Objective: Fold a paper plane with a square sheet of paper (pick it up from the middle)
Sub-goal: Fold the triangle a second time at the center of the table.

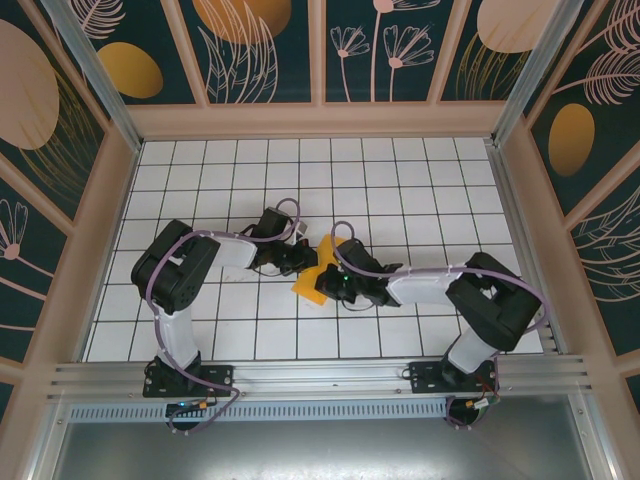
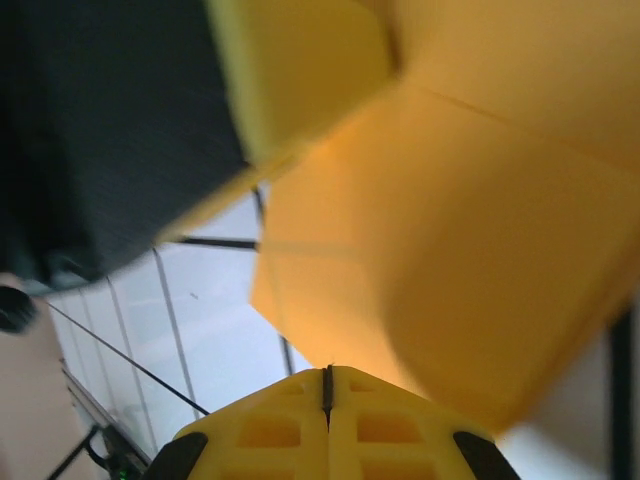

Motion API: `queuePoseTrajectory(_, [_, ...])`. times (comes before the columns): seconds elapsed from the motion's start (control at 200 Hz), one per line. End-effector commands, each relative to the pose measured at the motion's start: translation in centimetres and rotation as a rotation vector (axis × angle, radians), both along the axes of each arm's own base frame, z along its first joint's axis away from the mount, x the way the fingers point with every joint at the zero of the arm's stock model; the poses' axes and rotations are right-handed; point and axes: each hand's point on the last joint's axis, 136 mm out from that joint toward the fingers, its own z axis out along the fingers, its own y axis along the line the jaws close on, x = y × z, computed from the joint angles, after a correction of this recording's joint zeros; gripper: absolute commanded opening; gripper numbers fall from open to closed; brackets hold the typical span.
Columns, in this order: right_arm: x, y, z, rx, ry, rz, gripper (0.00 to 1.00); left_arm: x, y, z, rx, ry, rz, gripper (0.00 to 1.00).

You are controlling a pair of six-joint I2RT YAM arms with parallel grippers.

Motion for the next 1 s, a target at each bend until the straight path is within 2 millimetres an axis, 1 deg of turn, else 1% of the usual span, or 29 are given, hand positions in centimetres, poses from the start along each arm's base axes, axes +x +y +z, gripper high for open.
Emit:
queuePoseTrajectory(0.0, [1.6, 0.9, -0.5, 0.000, 0.004, -0.025, 0.00, -0.7, 1.6, -3.1, 0.098, 0.037, 0.034, 0.04])
queuePoseTrajectory(0.075, [1.8, 0.6, -2.2, -0.026, 0.039, -0.039, 0.00, -0.7, 1.5, -3.1, 0.091, 0.042, 0.035, 0.04])
queuePoseTrajectory(0.115, [1.6, 0.6, -2.9, -0.025, 0.059, -0.036, 0.00, -0.8, 1.6, -3.1, 0.092, 0.041, 0.036, 0.04])
queuePoseTrajectory(0.165, [1.2, 0.1, -3.9, -0.048, 0.087, -0.045, 0.00, -0.8, 1.6, -3.1, 0.093, 0.040, 0.038, 0.04])
queuePoseTrajectory(0.26, [0.3, -0.8, -4.8, -0.068, 0.117, -0.048, 0.00, -0.8, 1.7, -3.2, 0.099, 0.041, 0.042, 0.04])
queuePoseTrajectory(0.345, [-0.8, -0.8, -4.3, -0.048, 0.128, -0.022, 0.00, -0.8, 1.9, -3.4, 0.111, 0.042, 0.051, 0.03])
queuePoseTrajectory(0.49, [-2.4, -1.5, -3.5, -0.059, 0.115, 0.005, 0.00, -0.8, 2.2, -4.0, 0.127, 0.055, 0.064, 0.02])
queuePoseTrajectory(0.585, [-3.9, -2.1, -4.0, -0.067, 0.143, 0.030, 0.00, -0.9, 2.2, -4.2, 0.134, 0.061, 0.067, 0.02])
queuePoseTrajectory(0.691, [-5.9, -2.1, -4.3, -0.060, 0.160, 0.068, 0.00, -0.9, 2.3, -4.3, 0.139, 0.061, 0.069, 0.01])
queuePoseTrajectory(0.756, [-6.7, -2.4, -4.5, -0.079, 0.165, 0.079, 0.00, -0.8, 2.3, -4.2, 0.137, 0.058, 0.070, 0.01])
queuePoseTrajectory(0.826, [-6.9, -2.8, -4.3, -0.088, 0.160, 0.068, 0.00, -0.8, 2.3, -4.2, 0.136, 0.059, 0.072, 0.01])
queuePoseTrajectory(0.896, [-6.3, -3.2, -3.7, -0.082, 0.130, 0.035, 0.00, -0.8, 2.2, -4.0, 0.132, 0.055, 0.071, 0.01])
queuePoseTrajectory(0.991, [-4.4, -3.0, -1.4, -0.032, 0.047, -0.004, 0.00, -0.7, 2.2, -3.6, 0.126, 0.049, 0.074, 0.02])
